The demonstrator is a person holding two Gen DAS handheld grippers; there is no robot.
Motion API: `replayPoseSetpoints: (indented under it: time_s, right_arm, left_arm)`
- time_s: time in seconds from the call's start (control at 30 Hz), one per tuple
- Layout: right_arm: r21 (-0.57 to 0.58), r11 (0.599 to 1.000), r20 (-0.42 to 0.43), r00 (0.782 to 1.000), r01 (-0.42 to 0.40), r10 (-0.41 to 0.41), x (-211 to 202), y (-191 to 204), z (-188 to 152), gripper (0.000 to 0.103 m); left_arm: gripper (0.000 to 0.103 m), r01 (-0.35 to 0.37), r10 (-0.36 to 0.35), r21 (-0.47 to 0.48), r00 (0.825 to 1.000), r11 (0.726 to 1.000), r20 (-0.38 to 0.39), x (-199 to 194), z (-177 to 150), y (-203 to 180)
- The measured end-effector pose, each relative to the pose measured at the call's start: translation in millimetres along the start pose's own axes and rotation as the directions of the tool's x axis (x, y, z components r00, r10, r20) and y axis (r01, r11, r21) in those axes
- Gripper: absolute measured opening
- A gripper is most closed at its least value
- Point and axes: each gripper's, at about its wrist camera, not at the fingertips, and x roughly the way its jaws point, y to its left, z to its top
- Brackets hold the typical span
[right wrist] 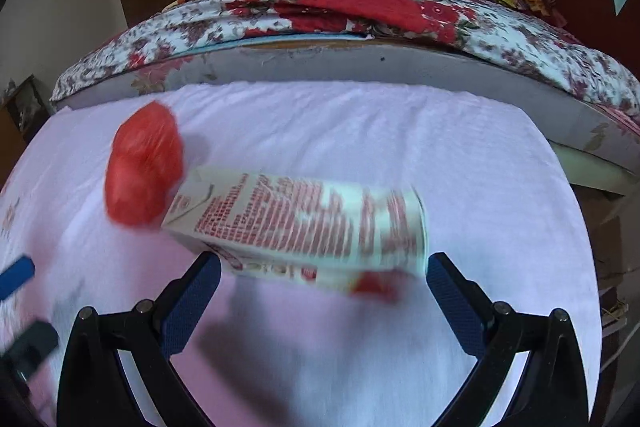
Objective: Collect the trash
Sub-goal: 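Grasp the white milk carton with the right tool while the left tool grasps the red plastic bag, then carry the milk carton and red bag over the black bin with both tools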
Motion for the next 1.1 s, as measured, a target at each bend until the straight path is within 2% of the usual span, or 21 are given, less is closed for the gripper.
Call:
replayPoseSetpoints:
  time_s: [0.13,0.27,0.3,0.33,0.4,0.47,0.6,0.73,0.77,0.93,0.97,1.1]
  right_arm:
    - [0.000,1.000,0.010,1.000,0.002,-0.002,20,2,25,0.103]
    - [-0.002,1.000,-0.015,1.000,0.004,-0.004,36,2,40,0.103]
    - [-0.003,1.000,-0.011,1.000,-0.010,0.010,35,2,40,0.097]
    - [-0.007,1.000,-0.005,1.000,-0.020,0.020,31,3,39,0.078]
    - [-0.013,0.999,-0.003,0.999,-0.050,0.050,22,5,32,0.064]
    - [-0.044,0.998,0.006,0.999,-0.048,0.049,13,8,24,0.063]
    - [-0.058,0.998,0.005,0.999,-0.031,0.032,10,4,21,0.061]
    - [-0.040,0.999,-0.001,1.000,-0.028,0.028,17,-1,34,0.038]
    - [-0.034,0.999,-0.003,1.000,-0.027,0.027,19,-2,37,0.036]
    - [-0.018,0.999,-0.016,0.999,-0.039,0.038,22,-1,35,0.033]
    - [-0.021,0.999,-0.010,0.999,-0.037,0.037,20,0,33,0.033]
    - [-0.023,0.999,-0.009,0.999,-0.039,0.039,14,2,27,0.032]
  left_arm:
    - [0.091,-0.016,0.016,-0.007,1.000,1.000,0.016,11,21,6]
    - [0.091,-0.028,0.028,-0.005,0.999,1.000,0.016,23,33,11]
    - [0.091,-0.033,0.033,-0.002,0.999,0.999,0.013,25,34,11]
    - [0.091,-0.037,0.037,0.002,0.999,0.999,0.008,29,35,11]
    - [0.088,-0.042,0.042,0.007,0.999,0.999,-0.002,34,34,11]
    - [0.084,-0.038,0.039,0.011,0.999,0.999,-0.021,43,34,9]
    - [0.084,-0.053,0.054,0.033,0.998,0.998,-0.035,59,40,2]
    - [0.082,-0.073,0.075,0.042,0.996,0.996,-0.046,74,51,0]
    - [0.081,-0.078,0.081,0.044,0.995,0.996,-0.055,78,53,1]
    - [0.063,-0.069,0.073,0.055,0.993,0.996,-0.090,96,59,6]
    - [0.043,-0.052,0.057,0.054,0.993,0.997,-0.101,99,59,7]
    - [0.032,-0.021,0.024,0.040,0.996,0.999,-0.090,91,54,11]
